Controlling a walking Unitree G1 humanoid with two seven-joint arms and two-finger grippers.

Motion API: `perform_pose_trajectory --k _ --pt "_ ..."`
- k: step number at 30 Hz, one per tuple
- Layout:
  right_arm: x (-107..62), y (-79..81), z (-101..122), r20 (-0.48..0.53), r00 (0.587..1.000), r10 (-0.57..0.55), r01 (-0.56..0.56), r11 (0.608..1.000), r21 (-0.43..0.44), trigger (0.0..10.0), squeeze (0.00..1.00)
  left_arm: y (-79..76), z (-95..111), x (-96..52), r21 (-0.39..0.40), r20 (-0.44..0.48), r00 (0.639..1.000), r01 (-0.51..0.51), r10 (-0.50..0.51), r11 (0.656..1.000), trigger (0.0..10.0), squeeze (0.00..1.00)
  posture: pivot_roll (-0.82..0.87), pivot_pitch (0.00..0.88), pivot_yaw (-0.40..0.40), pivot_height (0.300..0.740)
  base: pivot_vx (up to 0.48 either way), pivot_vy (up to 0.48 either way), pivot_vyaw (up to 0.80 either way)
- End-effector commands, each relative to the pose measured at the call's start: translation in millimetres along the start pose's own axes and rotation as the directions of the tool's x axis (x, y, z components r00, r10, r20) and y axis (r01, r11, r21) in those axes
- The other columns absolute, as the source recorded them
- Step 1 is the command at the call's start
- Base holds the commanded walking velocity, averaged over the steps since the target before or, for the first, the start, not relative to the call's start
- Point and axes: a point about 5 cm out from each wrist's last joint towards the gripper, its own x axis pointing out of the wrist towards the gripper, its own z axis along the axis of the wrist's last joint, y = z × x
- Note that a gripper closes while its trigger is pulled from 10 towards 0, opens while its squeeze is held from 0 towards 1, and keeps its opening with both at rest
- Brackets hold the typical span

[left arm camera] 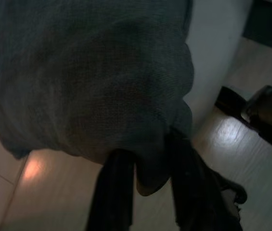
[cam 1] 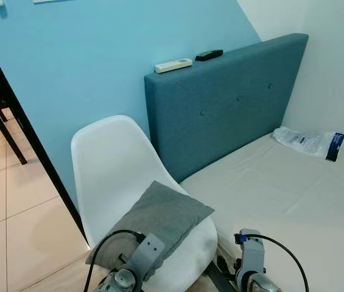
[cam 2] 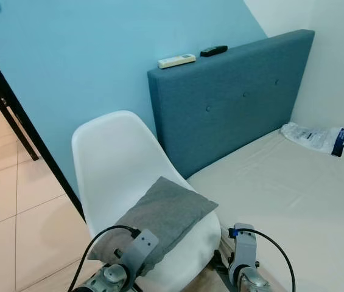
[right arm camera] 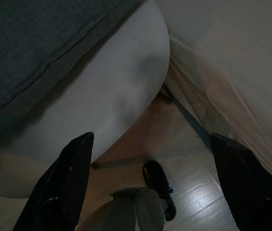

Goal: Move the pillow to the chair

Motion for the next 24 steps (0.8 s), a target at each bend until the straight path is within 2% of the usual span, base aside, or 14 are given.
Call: perform_pose_trajectory --k 1,9,18,22,23,24 --pt "1.0 4.8 0.4 0.003 1.000 0.010 -0.010 1.000 0.002 10.0 0.00 9.8 -3.7 -1.5 -0.023 -0.010 0.999 -0.043 0.043 0.999 10.0 1.00 -0.17 0.000 0.057 0.716 0.000 0.000 0.00" --pt "0.6 6.7 -3.5 -0.013 1.000 0.025 -0.025 1.000 -0.014 10.0 0.00 25.4 -6.5 -3.8 -0.058 -0.021 0.990 -0.140 0.139 0.988 10.0 1.00 -0.17 0.000 0.057 0.716 0.000 0.000 0.00" --pt "0.3 10.5 -7.7 -0.041 0.998 0.057 -0.059 0.997 -0.055 10.0 0.00 19.9 -18.4 -5.4 -0.077 -0.057 0.991 -0.124 0.120 0.989 10.0 1.00 -0.17 0.000 0.059 0.716 0.000 0.000 0.00" --pt "0.1 11.2 -10.2 -0.057 0.997 0.057 -0.061 0.996 -0.069 10.0 0.00 16.0 -17.2 -4.6 -0.085 -0.054 0.993 -0.112 0.107 0.990 10.0 1.00 -0.17 0.000 0.058 0.696 0.000 0.000 0.00" --pt "0.0 11.3 -10.3 -0.057 0.997 0.059 -0.063 0.995 -0.073 10.0 0.00 13.8 -15.5 -4.0 -0.081 -0.048 0.994 -0.103 0.099 0.991 10.0 0.34 -0.17 0.000 0.058 0.686 0.000 0.000 0.00" --pt "0.0 11.3 -10.3 -0.057 0.997 0.059 -0.063 0.995 -0.073 10.0 0.00 13.8 -15.5 -4.0 -0.081 -0.048 0.994 -0.103 0.099 0.991 10.0 0.34 -0.17 0.000 0.058 0.686 0.000 0.000 0.00"
